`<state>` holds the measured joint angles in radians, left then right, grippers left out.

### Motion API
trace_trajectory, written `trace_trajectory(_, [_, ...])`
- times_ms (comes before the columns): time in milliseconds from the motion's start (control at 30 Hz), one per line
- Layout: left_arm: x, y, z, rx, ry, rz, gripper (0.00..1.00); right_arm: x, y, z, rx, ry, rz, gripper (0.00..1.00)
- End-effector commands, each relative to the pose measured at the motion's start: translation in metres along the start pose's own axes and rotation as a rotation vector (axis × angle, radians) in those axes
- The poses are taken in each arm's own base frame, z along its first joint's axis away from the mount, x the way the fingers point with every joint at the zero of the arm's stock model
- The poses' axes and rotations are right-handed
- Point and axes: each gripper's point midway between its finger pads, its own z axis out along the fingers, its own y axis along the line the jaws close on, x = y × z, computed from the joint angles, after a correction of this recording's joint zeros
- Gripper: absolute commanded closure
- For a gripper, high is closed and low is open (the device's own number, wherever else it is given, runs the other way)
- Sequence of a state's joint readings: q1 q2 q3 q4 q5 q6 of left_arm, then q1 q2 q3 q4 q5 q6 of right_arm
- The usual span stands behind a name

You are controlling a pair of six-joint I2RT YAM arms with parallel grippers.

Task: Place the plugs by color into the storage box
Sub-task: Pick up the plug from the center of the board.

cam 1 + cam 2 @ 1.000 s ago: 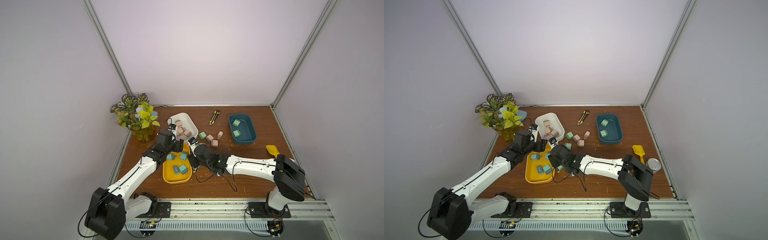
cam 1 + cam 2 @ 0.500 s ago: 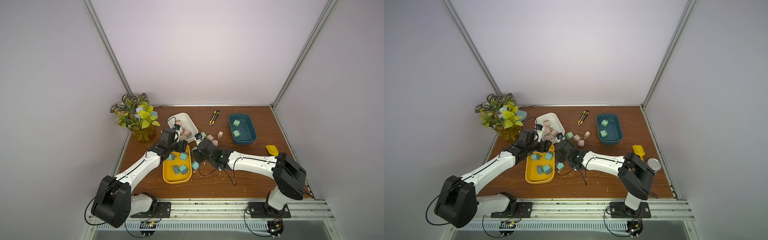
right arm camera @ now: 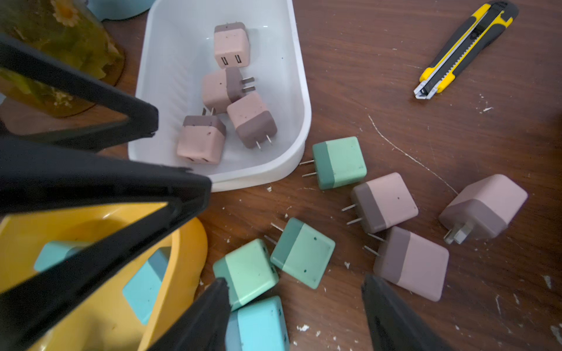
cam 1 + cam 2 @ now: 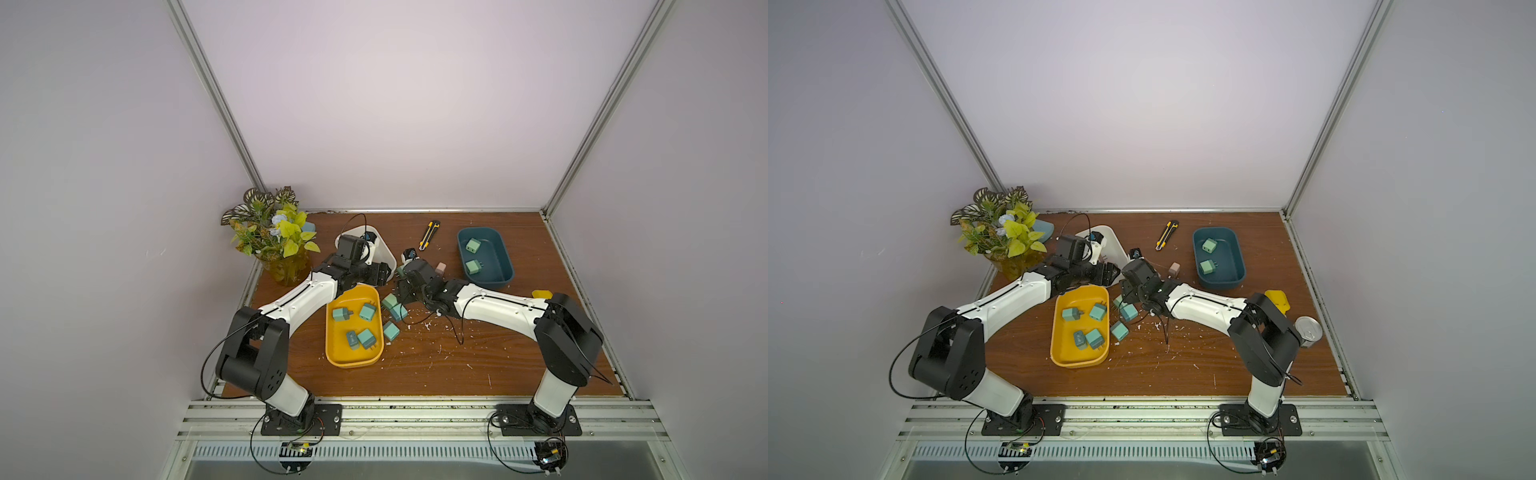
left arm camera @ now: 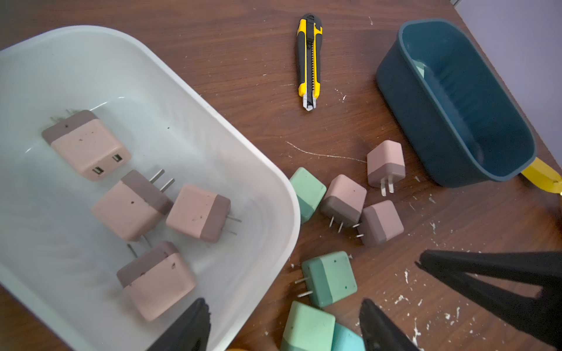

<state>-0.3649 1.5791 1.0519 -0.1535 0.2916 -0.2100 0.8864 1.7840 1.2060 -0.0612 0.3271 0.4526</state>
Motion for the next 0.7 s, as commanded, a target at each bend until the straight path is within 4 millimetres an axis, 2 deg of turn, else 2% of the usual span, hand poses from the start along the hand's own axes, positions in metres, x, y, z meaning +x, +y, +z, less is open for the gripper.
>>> trace_trajectory(0, [0.003,-0.005,0.002,0.034,0.041,-0.001,0.21,-0.011,0.004,0.008,-0.019,-0.004,0.056,0.25])
trace_trajectory(233, [0.023,-0.009,0.003,0.071,0.083,-0.009,0.21,-0.002,0.006,0.037,0.004,0.041,0.066,0.25])
trace_trajectory(400, [0.019,-0.013,-0.005,0.077,0.049,0.001,0.21,0.013,0.001,0.054,0.048,0.074,0.069,0.24])
trace_trajectory(533, [0.019,-0.013,-0.006,0.079,0.046,-0.010,0.21,0.018,-0.004,0.059,0.072,0.077,0.068,0.23])
trace_trajectory(667, [0.020,-0.015,-0.004,0.089,0.053,-0.018,0.20,0.022,0.005,0.065,0.024,0.090,0.075,0.23])
